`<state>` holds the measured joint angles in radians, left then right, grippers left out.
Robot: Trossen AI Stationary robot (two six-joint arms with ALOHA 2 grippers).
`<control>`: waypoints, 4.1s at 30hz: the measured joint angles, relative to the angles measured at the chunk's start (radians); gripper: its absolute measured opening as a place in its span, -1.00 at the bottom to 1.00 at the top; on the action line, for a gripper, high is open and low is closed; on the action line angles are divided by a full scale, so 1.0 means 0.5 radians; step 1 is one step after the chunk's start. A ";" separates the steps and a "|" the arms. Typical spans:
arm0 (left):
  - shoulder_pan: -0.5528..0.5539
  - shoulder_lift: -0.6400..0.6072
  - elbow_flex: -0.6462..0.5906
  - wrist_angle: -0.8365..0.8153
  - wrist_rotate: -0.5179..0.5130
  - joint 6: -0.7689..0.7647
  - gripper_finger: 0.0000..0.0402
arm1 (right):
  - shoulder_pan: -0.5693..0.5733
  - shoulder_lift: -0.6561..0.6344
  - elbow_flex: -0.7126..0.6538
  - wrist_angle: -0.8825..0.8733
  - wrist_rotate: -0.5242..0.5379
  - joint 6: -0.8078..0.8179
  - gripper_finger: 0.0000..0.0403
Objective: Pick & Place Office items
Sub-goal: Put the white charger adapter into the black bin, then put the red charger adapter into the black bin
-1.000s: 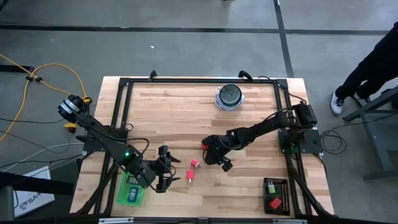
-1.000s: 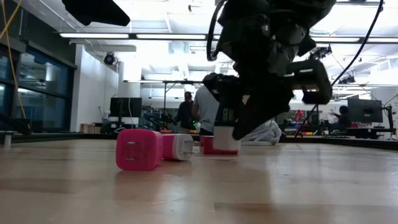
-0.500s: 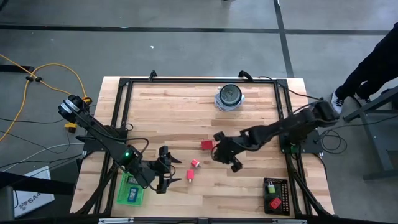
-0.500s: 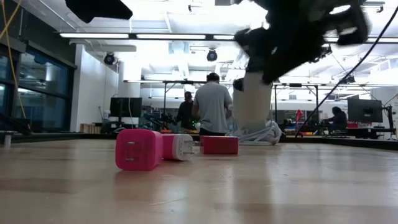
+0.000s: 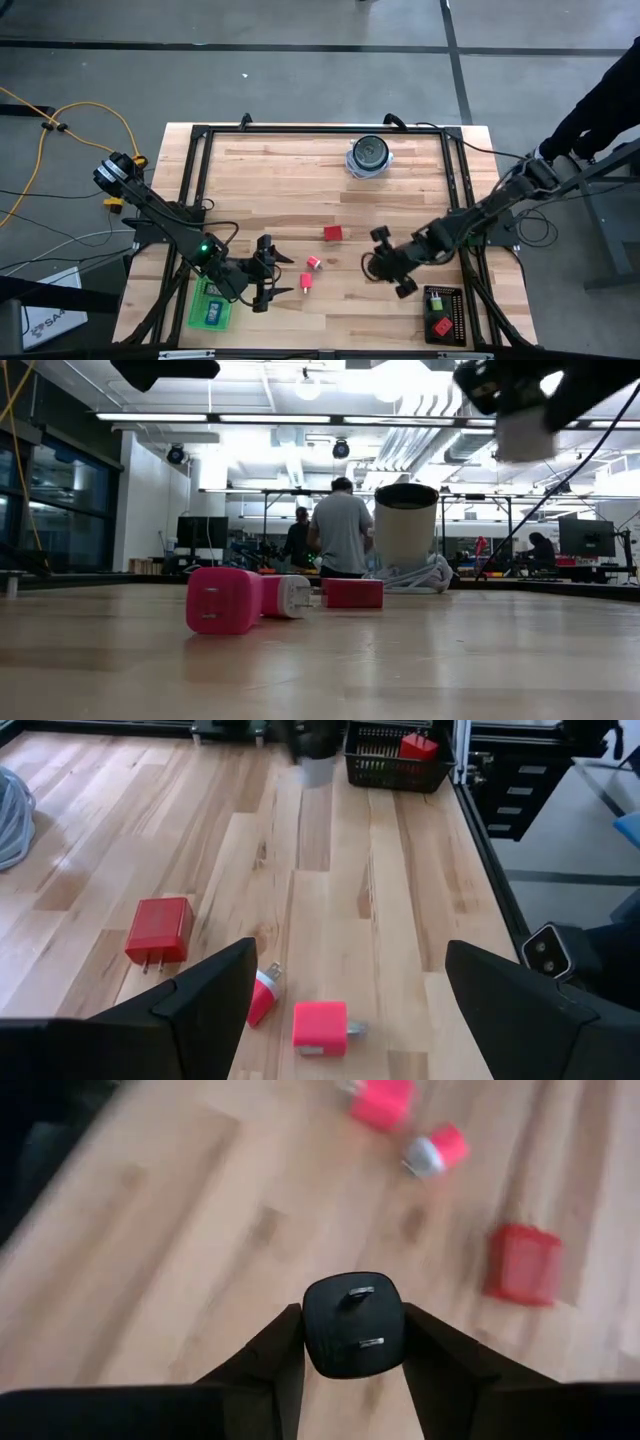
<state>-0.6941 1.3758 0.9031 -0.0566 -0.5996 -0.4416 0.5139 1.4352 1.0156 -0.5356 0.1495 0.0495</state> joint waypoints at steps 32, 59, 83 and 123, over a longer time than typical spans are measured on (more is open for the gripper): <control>0.001 0.000 0.000 0.027 0.000 0.000 0.58 | 0.950 0.002 0.001 -0.472 0.124 0.421 -0.35; 0.000 0.000 0.001 0.026 0.000 0.000 0.58 | 1.280 -0.002 -0.117 -0.589 0.321 1.738 -0.35; 0.001 0.000 0.001 0.026 0.000 0.001 0.58 | 1.280 0.098 -0.271 -0.351 0.213 2.213 -0.35; 0.000 0.000 0.002 0.025 0.000 0.001 0.58 | 1.274 0.188 -0.268 -0.410 0.227 2.462 -0.20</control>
<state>-0.6939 1.3758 0.9039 -0.0440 -0.5995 -0.4412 1.1511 1.5291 0.8814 -0.7404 0.2628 1.2805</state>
